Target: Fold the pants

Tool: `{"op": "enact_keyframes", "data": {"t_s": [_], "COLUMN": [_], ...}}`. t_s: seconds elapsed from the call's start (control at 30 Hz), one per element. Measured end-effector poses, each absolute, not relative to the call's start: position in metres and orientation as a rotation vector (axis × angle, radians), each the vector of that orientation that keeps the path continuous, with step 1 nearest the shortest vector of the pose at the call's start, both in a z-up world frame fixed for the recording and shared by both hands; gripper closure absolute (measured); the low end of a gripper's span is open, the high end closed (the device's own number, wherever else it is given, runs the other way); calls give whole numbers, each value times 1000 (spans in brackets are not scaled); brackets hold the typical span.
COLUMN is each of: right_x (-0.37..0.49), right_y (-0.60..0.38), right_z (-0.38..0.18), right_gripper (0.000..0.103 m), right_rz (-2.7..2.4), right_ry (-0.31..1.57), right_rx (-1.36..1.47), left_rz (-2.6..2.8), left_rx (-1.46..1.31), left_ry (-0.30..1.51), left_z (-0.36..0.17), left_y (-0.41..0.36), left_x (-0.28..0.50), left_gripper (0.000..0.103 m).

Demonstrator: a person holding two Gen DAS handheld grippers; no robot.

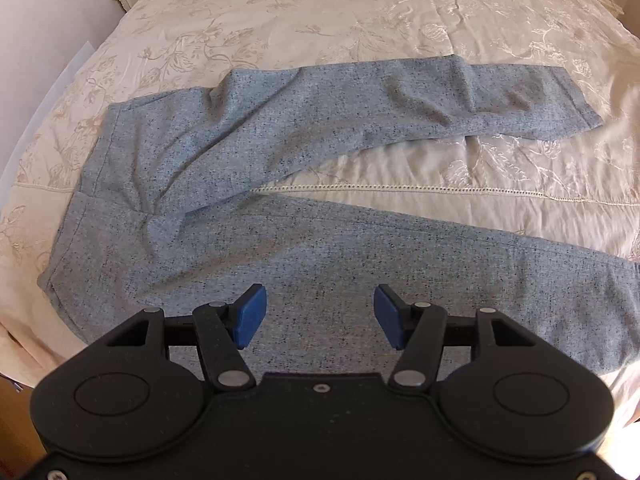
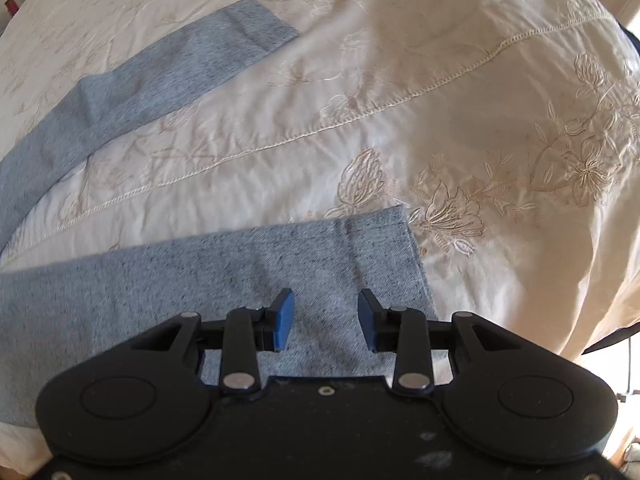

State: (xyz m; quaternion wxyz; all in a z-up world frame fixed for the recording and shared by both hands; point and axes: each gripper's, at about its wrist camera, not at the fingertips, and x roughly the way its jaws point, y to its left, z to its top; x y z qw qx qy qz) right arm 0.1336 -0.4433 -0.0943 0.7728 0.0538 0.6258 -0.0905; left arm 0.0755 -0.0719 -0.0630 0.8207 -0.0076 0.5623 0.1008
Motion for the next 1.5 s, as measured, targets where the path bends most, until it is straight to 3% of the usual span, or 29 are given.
{"op": "enact_keyframes", "data": {"t_s": [0.33, 0.6, 0.63, 0.7, 0.77, 1.0, 1.13, 1.5], "right_x": [179, 193, 194, 196, 203, 238, 259, 356], "right_y": [-495, -501, -500, -498, -500, -515, -480, -418], "right_z": [-139, -168, -167, -164, -159, -145, -134, -152], "right_gripper": [66, 63, 67, 90, 102, 100, 81, 78], "right_rz": [-192, -95, -85, -45, -33, -174, -95, -101], "right_ry": [1357, 1462, 1471, 1477, 1466, 1362, 1305, 1293], "right_rx": [151, 141, 136, 148, 162, 113, 100, 260], "left_rz": [248, 297, 303, 307, 310, 310, 328, 324], "left_rx": [13, 1, -3, -7, -3, 32, 40, 73], "left_ry": [1255, 1261, 1257, 1242, 1219, 1175, 1164, 1150], "left_z": [-79, -81, -81, -78, -76, -80, -87, -115], "left_y": [-99, -95, -94, -93, -92, -80, -68, -44], "left_x": [82, 82, 82, 84, 88, 111, 132, 203], "left_gripper": [41, 41, 41, 41, 41, 41, 41, 41]}}
